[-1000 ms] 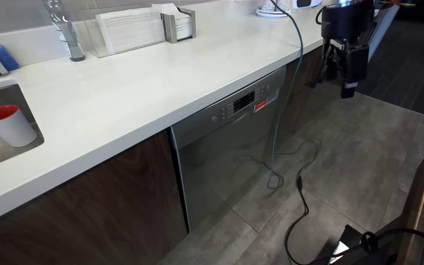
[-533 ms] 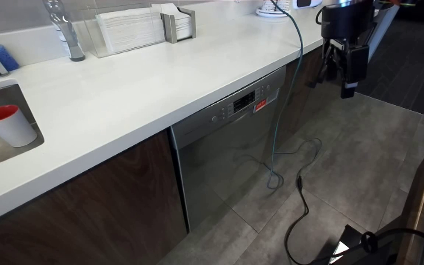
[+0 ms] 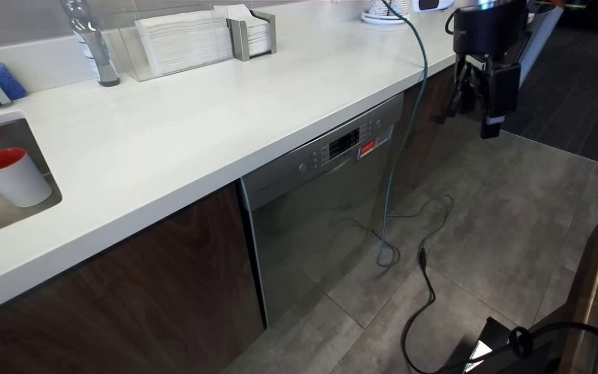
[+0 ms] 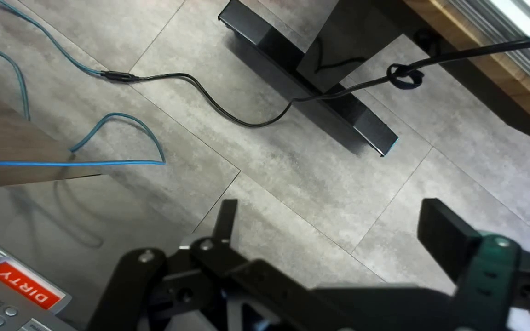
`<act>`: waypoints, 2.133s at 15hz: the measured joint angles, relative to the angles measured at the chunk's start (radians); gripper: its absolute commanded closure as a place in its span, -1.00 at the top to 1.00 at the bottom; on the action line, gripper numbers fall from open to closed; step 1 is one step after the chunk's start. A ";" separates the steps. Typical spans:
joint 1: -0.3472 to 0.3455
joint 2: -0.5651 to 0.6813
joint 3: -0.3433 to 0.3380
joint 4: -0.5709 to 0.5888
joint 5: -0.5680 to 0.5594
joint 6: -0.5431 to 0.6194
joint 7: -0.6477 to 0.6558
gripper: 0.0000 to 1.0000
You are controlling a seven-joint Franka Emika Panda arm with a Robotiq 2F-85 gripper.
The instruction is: Push the small round bottom button on the left of the washing machine screen display
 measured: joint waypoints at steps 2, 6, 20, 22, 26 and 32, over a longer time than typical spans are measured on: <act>0.004 0.010 0.011 -0.001 -0.001 0.000 0.000 1.00; 0.051 0.106 0.087 -0.013 -0.026 0.077 0.001 1.00; 0.085 0.332 0.146 -0.023 -0.405 0.500 0.206 1.00; 0.085 0.332 0.146 -0.024 -0.407 0.505 0.206 1.00; 0.088 0.333 0.143 -0.027 -0.568 0.600 0.259 1.00; 0.095 0.366 0.101 -0.011 -0.946 0.694 0.487 1.00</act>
